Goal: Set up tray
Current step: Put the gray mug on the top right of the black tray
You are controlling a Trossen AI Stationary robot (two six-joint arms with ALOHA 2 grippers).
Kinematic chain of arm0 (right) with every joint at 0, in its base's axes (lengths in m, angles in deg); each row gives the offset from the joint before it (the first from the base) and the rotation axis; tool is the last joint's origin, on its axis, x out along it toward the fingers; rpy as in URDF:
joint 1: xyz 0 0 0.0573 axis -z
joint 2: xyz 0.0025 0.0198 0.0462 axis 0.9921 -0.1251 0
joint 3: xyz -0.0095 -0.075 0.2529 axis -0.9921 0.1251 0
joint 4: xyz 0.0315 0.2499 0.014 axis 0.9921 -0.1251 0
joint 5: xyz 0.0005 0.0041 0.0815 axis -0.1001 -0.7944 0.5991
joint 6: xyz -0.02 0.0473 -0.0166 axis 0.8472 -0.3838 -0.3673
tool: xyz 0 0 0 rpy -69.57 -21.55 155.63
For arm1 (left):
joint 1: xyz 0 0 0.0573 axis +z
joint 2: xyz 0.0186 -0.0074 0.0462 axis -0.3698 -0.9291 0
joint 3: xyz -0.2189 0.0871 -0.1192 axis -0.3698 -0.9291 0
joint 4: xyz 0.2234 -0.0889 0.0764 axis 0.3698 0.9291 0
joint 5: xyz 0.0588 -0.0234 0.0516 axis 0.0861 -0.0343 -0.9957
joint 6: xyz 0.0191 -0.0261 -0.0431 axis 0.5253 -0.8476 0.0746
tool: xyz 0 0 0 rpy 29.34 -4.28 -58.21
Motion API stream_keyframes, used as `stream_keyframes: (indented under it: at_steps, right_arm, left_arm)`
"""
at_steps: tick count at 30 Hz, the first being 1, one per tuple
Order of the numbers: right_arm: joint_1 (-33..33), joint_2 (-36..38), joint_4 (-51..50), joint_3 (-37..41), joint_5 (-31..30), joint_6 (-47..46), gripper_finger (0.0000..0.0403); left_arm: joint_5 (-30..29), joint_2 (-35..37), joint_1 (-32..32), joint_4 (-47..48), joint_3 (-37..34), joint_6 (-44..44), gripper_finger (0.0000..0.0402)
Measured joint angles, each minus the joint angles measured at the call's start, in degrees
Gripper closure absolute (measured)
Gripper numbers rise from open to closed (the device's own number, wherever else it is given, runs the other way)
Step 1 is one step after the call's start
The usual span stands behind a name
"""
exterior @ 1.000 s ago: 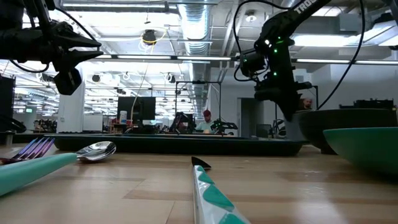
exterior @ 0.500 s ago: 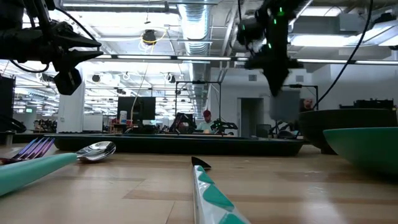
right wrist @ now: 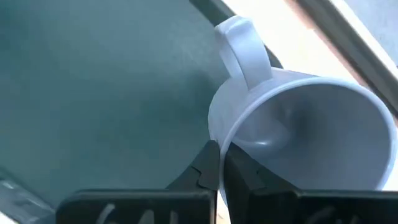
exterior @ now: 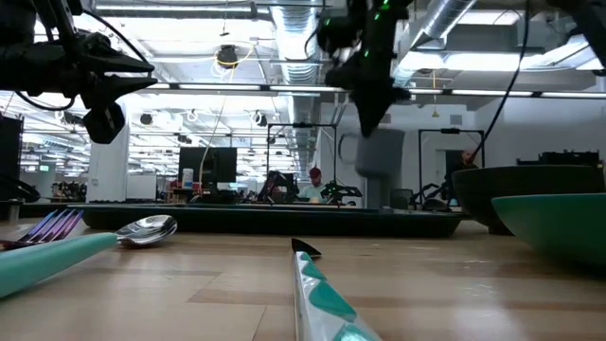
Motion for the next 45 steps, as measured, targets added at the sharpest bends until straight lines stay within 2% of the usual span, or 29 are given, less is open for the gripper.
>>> stream_keyframes:
  at_steps: [6, 15, 34, 39, 45]
  right_arm:
    - [1.9, -5.4, 1.4, 0.0, 2.9, 1.4, 0.0402]
    - [4.2, -7.8, 5.3, 0.0, 7.3, 1.2, 0.0402]
    - [5.7, -10.1, 6.6, -0.2, 8.3, 1.1, 0.0401]
    - [5.7, -10.2, 7.1, -0.1, 8.3, 1.0, 0.039]
    - [5.8, -10.5, 6.8, 0.1, 8.3, 1.0, 0.0357]
  left_arm:
    - [0.0, 0.0, 0.0, 0.0, 0.0, 0.0, 0.0345]
    - [-0.2, 0.0, 0.0, 0.0, 0.0, 0.1, 0.0345]
    - [-0.1, 0.0, 0.0, 0.0, 0.0, 0.1, 0.0345]
    - [-0.1, 0.0, 0.0, 0.0, 0.0, 0.1, 0.0345]
    - [-0.1, 0.0, 0.0, 0.0, 0.0, 0.1, 0.0345]
